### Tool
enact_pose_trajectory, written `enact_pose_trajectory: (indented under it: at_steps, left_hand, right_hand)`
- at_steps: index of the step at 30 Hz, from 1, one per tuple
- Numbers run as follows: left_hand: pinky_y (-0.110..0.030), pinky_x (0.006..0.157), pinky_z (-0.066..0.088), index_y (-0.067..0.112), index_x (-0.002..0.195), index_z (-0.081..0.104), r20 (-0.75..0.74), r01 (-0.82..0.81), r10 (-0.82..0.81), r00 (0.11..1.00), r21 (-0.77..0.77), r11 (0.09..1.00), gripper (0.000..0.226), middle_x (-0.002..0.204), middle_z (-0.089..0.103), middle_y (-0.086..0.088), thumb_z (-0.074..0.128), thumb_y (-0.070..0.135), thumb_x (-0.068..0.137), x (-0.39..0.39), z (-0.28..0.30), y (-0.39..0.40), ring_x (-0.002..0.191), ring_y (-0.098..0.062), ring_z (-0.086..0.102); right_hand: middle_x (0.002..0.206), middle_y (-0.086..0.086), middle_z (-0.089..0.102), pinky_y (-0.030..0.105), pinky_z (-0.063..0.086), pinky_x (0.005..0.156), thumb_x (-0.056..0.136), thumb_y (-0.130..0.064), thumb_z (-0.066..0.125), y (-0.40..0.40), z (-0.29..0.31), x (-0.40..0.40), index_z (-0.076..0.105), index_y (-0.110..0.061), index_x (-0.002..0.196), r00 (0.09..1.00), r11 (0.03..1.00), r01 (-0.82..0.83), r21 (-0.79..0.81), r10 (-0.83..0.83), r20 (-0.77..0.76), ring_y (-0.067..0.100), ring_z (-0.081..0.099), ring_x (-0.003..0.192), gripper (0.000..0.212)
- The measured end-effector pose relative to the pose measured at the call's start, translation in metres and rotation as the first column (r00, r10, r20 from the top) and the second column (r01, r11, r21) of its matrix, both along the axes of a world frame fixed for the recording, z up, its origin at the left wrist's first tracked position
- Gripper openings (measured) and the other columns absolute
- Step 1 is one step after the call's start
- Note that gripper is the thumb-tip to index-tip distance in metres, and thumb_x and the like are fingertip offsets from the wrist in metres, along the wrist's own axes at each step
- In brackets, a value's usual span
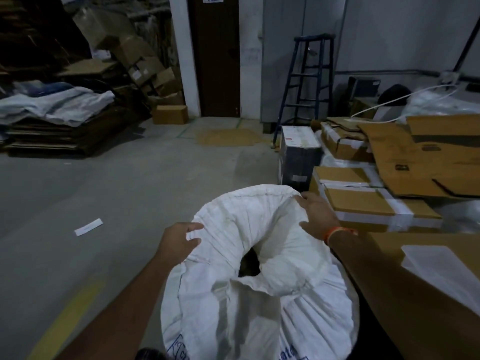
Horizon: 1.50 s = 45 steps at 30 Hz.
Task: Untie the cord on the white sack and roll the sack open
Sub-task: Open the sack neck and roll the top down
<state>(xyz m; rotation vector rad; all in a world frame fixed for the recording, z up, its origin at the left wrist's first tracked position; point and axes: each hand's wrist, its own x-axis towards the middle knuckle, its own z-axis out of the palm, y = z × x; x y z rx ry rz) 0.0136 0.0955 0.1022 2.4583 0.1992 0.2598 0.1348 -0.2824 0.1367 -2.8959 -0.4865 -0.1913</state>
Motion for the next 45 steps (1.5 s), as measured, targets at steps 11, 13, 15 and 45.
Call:
enact_pose_trajectory:
  at_steps: [11, 13, 15, 45]
  left_hand:
    - [-0.019, 0.103, 0.041, 0.015, 0.122, 0.079, -0.046, -0.049, 0.045, 0.998, -0.069, 0.996, 0.037, 0.129, 0.077, -0.003, 0.080, 0.005, 0.086, -0.003, -0.038, 0.001, 0.125, -0.020, 0.069]
    - [-0.020, 0.104, 0.042, 0.016, 0.122, 0.079, -0.033, -0.045, 0.043, 0.999, -0.066, 0.997, 0.038, 0.128, 0.077, -0.003, 0.080, 0.005, 0.086, -0.004, -0.041, -0.002, 0.124, -0.021, 0.070]
    - [-0.020, 0.103, 0.042, 0.017, 0.121, 0.079, -0.019, -0.050, 0.049, 0.999, -0.077, 0.996, 0.039, 0.128, 0.077, -0.003, 0.080, 0.004, 0.085, -0.005, -0.043, -0.007, 0.123, -0.021, 0.070]
    - [-0.036, 0.114, 0.045, 0.018, 0.142, 0.066, -0.135, -0.147, 0.167, 0.977, 0.150, 0.978, 0.048, 0.146, 0.065, -0.011, 0.073, 0.013, 0.094, -0.020, -0.097, 0.003, 0.133, -0.030, 0.062]
  right_hand:
    - [0.137, -0.002, 0.059, 0.035, 0.038, 0.113, 0.089, -0.048, 0.068, 0.053, -0.002, -0.059, 0.060, -0.027, 0.135, 0.848, 0.823, -0.528, 0.210, 0.523, 0.083, 0.015, 0.049, 0.128, 0.051]
    - [0.140, -0.007, 0.057, 0.030, 0.035, 0.112, 0.083, -0.061, 0.067, 0.055, -0.006, -0.086, 0.053, -0.030, 0.142, 0.757, 0.749, -0.648, 0.143, 0.654, 0.003, 0.010, 0.047, 0.130, 0.067]
    - [0.149, -0.010, 0.049, 0.031, 0.033, 0.110, 0.081, -0.063, 0.067, 0.061, -0.019, -0.103, 0.036, -0.034, 0.151, 0.707, 0.707, -0.706, -0.035, 0.703, -0.069, 0.010, 0.043, 0.135, 0.082]
    - [0.133, -0.008, 0.065, 0.047, 0.028, 0.105, 0.097, -0.019, 0.051, -0.062, -0.072, -0.047, 0.068, -0.029, 0.114, 0.993, 0.650, -0.120, -0.751, 0.061, -0.106, 0.020, 0.030, 0.148, 0.027]
